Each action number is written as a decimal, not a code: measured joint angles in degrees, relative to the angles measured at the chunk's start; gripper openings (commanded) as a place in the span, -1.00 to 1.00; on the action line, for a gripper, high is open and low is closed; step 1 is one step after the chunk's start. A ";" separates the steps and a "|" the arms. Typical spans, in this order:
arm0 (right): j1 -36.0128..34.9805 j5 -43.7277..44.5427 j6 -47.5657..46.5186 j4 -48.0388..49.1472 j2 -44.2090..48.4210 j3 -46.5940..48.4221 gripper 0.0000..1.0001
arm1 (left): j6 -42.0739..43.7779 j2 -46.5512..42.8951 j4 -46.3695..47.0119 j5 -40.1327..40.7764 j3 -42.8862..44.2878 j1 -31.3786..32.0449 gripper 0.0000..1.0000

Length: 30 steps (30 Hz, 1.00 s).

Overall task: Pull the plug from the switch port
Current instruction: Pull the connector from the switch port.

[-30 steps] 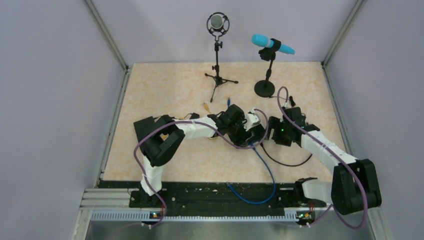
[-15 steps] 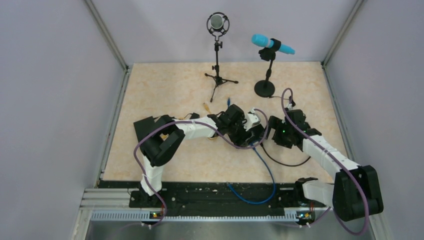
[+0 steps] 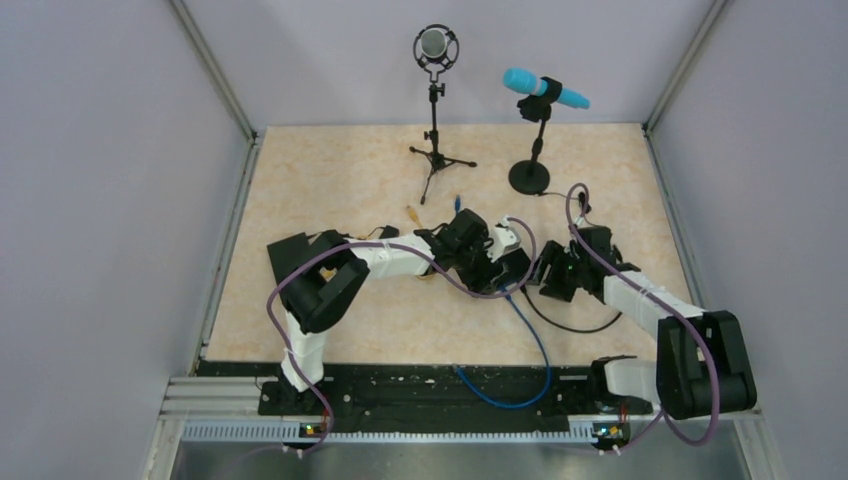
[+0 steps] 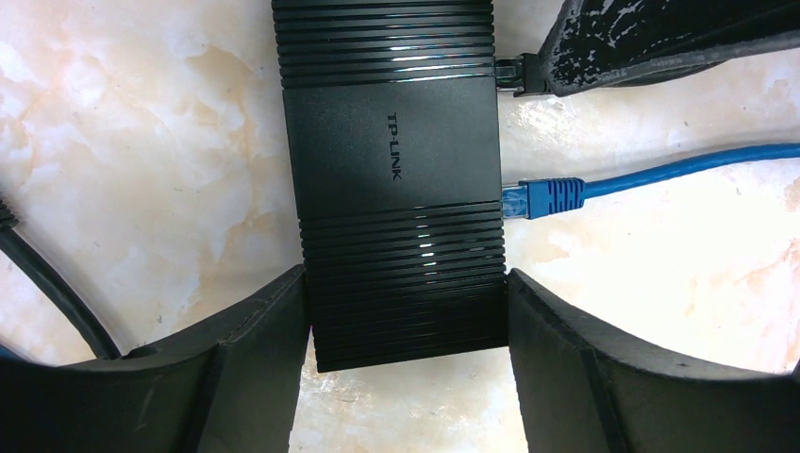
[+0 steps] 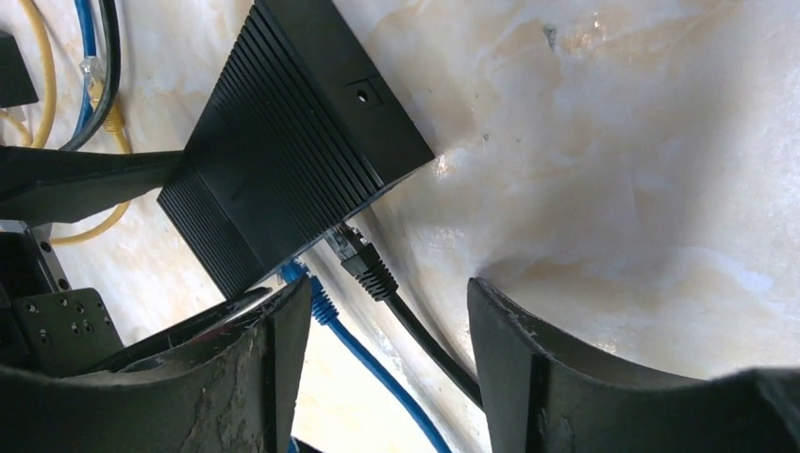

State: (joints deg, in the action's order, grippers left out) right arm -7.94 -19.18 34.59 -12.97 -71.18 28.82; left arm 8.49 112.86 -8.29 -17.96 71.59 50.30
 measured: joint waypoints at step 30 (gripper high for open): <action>3.19 -12.63 4.68 19.45 -8.76 -4.83 -0.27 | -0.59 -0.59 0.83 0.02 -0.96 0.00 0.19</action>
State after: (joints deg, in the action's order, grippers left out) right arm -4.75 -31.81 39.27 6.48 -79.94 23.99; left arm 7.90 112.27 -7.46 -17.93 70.63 50.30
